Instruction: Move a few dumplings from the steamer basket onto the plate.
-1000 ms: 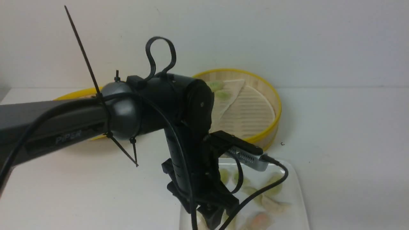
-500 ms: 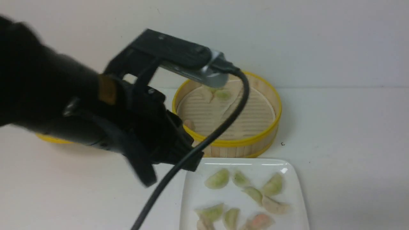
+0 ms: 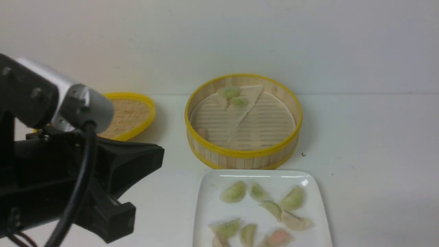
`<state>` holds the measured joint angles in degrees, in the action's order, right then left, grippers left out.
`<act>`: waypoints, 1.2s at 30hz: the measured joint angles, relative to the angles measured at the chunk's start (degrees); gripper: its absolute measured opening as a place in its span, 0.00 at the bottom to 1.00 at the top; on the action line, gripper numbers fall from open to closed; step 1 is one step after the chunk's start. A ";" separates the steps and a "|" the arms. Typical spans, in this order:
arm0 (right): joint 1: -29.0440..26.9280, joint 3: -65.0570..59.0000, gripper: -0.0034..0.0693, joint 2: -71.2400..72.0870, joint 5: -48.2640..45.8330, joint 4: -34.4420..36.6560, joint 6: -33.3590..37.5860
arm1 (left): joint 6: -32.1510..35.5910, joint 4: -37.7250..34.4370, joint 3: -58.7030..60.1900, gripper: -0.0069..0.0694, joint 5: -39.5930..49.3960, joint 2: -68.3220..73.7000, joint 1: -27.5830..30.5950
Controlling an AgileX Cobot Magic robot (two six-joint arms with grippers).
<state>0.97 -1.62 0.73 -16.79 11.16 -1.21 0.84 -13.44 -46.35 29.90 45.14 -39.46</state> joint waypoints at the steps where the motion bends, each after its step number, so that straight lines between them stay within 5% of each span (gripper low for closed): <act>1: 0.00 0.00 0.03 0.00 0.00 0.00 0.00 | 0.38 1.06 0.00 0.08 0.00 -1.18 0.00; 15: 0.00 0.00 0.03 0.00 -0.17 0.00 0.00 | -4.38 14.36 5.09 0.08 0.60 -18.30 1.34; 26: 0.00 0.00 0.03 0.00 -0.17 0.05 0.00 | -1.91 14.14 37.93 0.08 -7.22 -44.84 29.65; 36: 0.00 0.00 0.03 0.00 -0.75 -0.01 0.00 | -1.43 13.44 47.83 0.08 -7.88 -45.79 34.40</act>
<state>0.97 -1.62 0.73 -17.54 11.16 -1.21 -0.59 0.00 1.48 22.02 -0.65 -5.06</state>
